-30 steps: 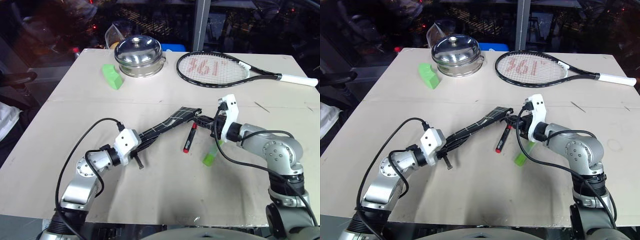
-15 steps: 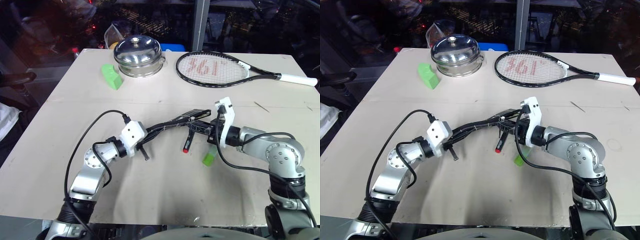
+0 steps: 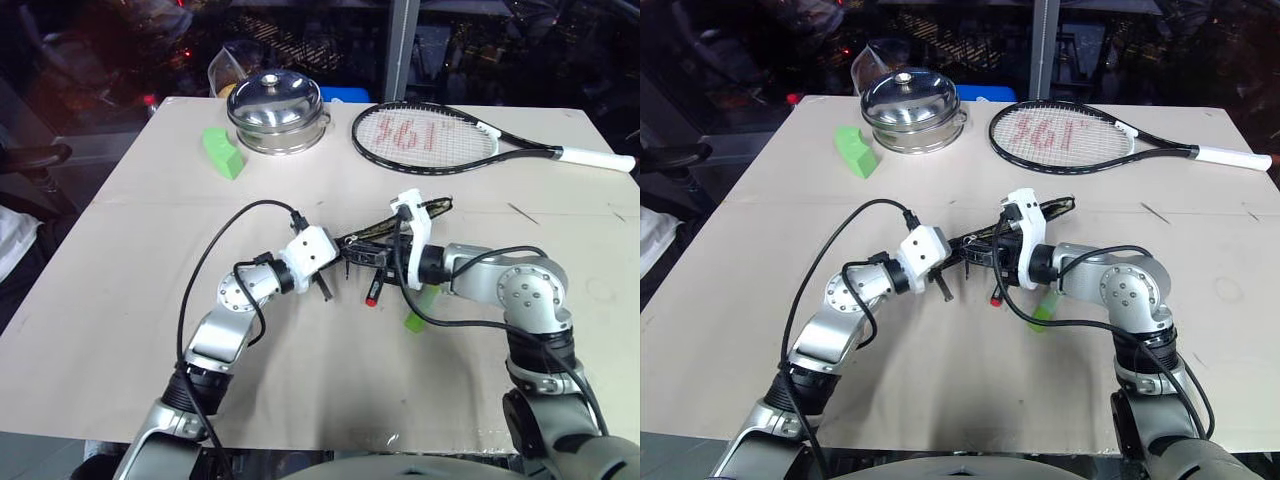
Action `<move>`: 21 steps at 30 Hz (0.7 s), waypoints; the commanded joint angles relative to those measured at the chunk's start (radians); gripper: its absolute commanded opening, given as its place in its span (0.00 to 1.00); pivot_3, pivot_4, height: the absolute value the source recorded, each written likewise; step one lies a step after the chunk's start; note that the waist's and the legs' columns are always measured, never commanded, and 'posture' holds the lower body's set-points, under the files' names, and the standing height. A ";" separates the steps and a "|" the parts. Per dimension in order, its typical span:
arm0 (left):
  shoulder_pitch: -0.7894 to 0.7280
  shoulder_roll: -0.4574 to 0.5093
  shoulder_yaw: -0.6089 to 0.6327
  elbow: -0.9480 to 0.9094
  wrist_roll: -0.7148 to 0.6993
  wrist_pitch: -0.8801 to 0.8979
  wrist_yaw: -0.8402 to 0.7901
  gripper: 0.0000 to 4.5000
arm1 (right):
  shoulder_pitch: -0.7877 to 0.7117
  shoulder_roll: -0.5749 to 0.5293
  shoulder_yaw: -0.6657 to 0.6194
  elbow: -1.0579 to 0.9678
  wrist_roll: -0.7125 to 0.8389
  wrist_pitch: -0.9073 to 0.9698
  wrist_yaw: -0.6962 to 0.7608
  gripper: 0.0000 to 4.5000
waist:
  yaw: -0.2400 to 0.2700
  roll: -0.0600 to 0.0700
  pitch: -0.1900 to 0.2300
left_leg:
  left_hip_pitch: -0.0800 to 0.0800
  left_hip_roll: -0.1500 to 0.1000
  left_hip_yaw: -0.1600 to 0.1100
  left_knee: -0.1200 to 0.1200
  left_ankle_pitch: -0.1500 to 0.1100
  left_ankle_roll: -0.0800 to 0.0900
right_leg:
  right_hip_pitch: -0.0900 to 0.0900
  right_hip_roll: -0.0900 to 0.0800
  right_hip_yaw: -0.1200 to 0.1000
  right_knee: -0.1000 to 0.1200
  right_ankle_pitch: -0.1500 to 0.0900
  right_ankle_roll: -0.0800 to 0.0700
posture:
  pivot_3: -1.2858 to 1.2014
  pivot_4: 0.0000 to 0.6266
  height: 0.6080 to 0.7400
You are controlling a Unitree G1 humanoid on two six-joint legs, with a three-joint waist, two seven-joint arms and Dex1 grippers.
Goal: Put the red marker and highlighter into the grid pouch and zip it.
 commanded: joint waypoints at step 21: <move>0.069 0.079 0.103 -0.153 -0.154 0.055 -0.072 0.00 | -0.004 -0.276 -0.051 -0.177 -0.127 -0.166 0.079 0.01 | 0.004 0.000 0.005 | 0.000 0.000 -0.001 -0.001 0.000 0.000 | 0.000 0.000 0.000 -0.001 -0.001 0.001 | 0.52 0.24 1.00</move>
